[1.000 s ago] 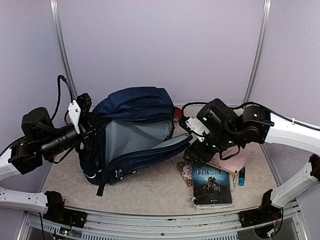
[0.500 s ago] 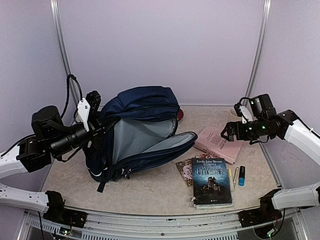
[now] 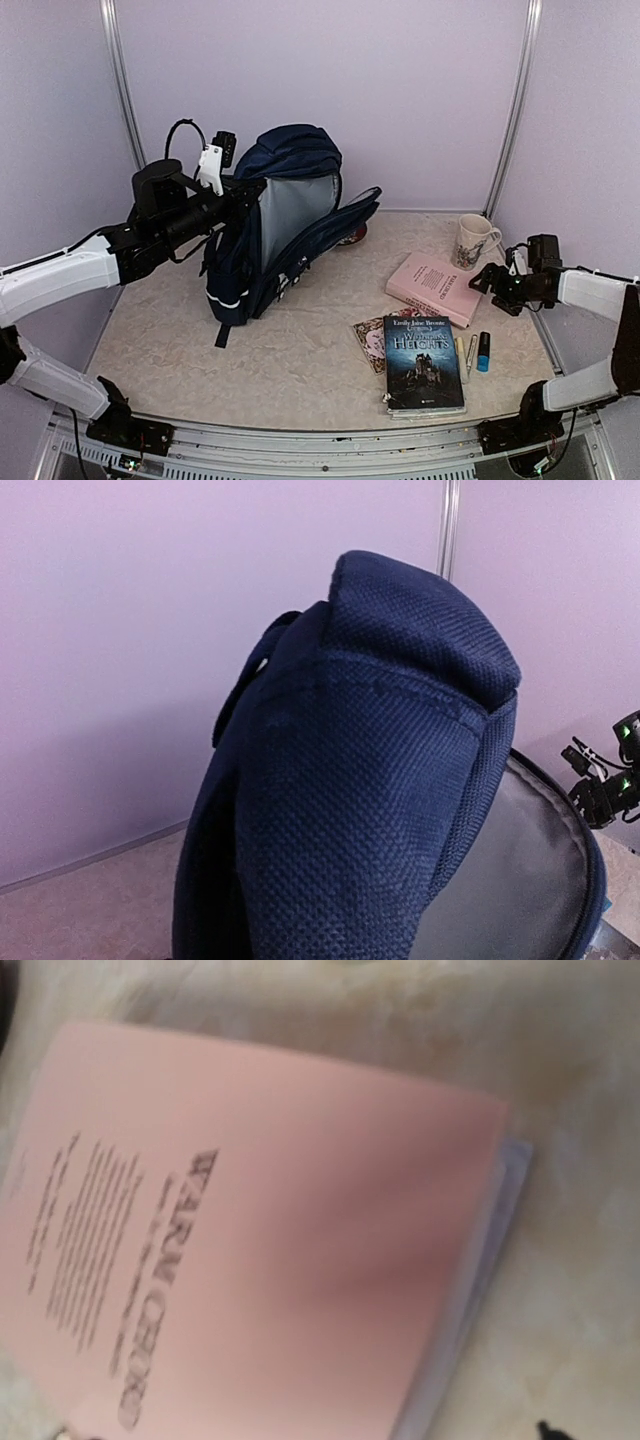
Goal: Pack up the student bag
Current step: Pick up the largest pocket of the bag from the student bag, then unzip the largest pocket of the student bag.
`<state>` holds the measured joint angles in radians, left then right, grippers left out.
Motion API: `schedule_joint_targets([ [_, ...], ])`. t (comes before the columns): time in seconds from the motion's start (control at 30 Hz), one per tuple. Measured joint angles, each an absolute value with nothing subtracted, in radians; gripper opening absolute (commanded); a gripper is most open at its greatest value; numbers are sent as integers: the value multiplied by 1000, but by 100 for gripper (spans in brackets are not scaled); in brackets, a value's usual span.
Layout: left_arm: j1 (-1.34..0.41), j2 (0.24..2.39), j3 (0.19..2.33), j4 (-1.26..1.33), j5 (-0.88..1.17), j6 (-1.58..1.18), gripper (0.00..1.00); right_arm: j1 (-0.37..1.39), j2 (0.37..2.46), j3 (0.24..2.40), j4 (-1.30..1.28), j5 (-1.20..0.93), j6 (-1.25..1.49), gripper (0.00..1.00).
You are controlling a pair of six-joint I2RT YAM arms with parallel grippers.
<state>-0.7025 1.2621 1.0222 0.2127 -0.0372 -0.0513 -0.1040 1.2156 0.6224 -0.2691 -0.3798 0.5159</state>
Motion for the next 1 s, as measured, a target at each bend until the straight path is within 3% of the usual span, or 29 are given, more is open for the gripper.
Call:
schedule_joint_targets([
  [0.2,-709,1345,1023,288,5,-94,0,-129,1367,624,-128,-427,528,66],
  [0.43,-712,1342,985,310,74,-108,0,-149,1473,625,-39,-472,541,60],
  [0.6,-716,1367,982,300,111,-107,0,-150,1527,625,14,-504,533,34],
  [0.7,-717,1378,976,286,122,-105,0,-154,1545,626,55,-530,527,2],
  [1.0,-717,1382,963,230,128,-88,0,-154,1552,609,139,-576,512,0],
])
